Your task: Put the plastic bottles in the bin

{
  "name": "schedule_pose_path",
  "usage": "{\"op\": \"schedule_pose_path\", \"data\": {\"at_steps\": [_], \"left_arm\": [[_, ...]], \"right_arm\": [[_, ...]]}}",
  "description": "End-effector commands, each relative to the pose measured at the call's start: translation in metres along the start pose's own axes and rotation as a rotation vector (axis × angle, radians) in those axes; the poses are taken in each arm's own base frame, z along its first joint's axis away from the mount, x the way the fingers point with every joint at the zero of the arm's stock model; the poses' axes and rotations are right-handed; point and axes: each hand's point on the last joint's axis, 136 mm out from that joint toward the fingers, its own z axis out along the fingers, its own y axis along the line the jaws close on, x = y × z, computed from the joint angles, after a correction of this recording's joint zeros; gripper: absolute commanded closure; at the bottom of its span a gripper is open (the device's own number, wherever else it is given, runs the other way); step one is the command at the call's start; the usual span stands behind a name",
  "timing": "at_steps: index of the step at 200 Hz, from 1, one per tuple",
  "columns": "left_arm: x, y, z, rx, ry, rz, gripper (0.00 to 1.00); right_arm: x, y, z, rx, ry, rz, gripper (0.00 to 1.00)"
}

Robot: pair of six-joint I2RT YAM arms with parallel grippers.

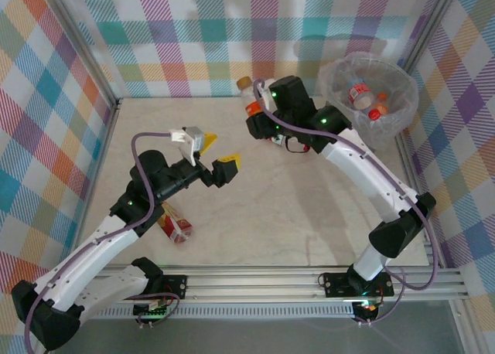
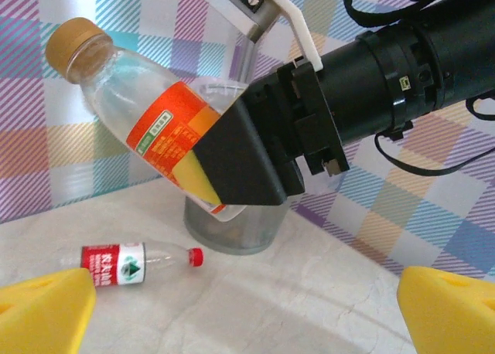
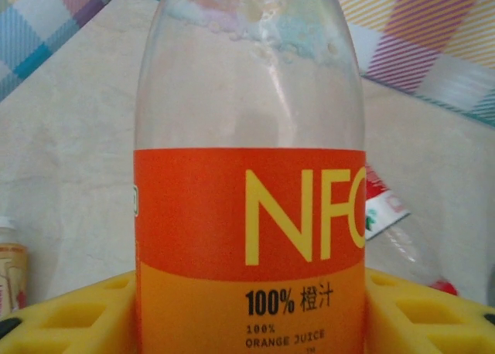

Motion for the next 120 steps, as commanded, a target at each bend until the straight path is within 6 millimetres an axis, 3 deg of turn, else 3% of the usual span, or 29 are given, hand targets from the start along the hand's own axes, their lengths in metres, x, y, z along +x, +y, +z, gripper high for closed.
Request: {"op": "schedule_pose_path", "data": {"at_steps": [1,51,78,120], "left_arm": [[-0.016,-0.013,0.004,0.092,-0.089,-0.007,0.00],[-0.005,-0.017,0.007,0.129,-0.054,-0.022,0.00],[-0.002,-0.018,0.006,0.125,-0.026,-0.009,0.00],[0.006,-0.017,0.008,0.118,0.016,-0.010,0.00]], "right_arm": [[-0.014,-0.027,-0.025,0.082,-0.034,-0.025,0.41],[-0.029,-0.093,-0.046,0.257,-0.024,-0.056,0.40],[-0.023,-0.129,-0.050,0.325,0.042,-0.029,0.40],[-0.003,-0.178,-0.039,0.389,0.158,0.007,0.40]]}}
